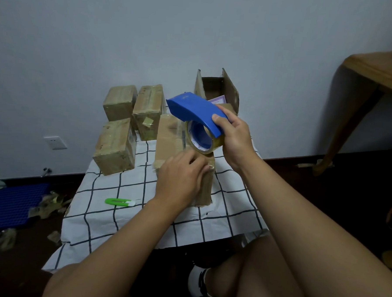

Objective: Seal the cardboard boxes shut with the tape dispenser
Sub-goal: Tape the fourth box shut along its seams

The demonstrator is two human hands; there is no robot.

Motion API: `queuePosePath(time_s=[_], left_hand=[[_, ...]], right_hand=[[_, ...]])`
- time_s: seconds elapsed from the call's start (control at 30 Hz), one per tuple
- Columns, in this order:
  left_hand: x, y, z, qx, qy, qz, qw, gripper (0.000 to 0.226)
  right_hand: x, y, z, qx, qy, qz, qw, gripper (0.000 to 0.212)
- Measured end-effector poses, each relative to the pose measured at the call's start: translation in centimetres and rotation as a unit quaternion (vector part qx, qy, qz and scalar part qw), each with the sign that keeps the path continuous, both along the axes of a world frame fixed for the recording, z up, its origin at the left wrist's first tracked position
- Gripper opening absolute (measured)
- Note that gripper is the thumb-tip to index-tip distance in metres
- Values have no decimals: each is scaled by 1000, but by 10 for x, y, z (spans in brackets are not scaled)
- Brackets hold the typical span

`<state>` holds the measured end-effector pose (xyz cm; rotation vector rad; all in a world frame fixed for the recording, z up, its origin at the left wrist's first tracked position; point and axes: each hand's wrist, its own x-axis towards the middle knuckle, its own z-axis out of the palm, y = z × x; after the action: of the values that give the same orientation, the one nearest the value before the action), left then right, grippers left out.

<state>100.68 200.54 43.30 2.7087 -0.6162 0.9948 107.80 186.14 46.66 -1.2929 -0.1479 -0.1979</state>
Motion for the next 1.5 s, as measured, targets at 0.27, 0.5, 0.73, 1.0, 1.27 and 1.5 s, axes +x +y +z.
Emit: queuePosePath(time_s=[0.27, 0.5, 0.73, 1.0, 1.27, 1.5], left_hand=[[-2, -7, -1, 24, -8, 13, 1000, 18], [-4, -6, -3, 13, 8, 23, 1000, 18], [-4, -9, -5, -12, 3, 12, 1000, 21], [2, -28, -7, -47, -6, 76, 996, 34], [1, -18, -14, -21, -6, 58, 998, 35], [0, -11, -14, -19, 2, 30, 999, 32]], right_hand=[[-2, 3, 1, 2, 17, -10, 1000, 37], [-5, 2, 1, 0, 13, -5, 1000, 34], [-8, 1, 2, 1, 10, -3, 1000, 29], [-11, 3, 3, -13, 8, -5, 1000, 37], [-9, 3, 2, -16, 5, 2, 1000, 33], [-10, 0, 1, -7, 2, -2, 1000, 29]])
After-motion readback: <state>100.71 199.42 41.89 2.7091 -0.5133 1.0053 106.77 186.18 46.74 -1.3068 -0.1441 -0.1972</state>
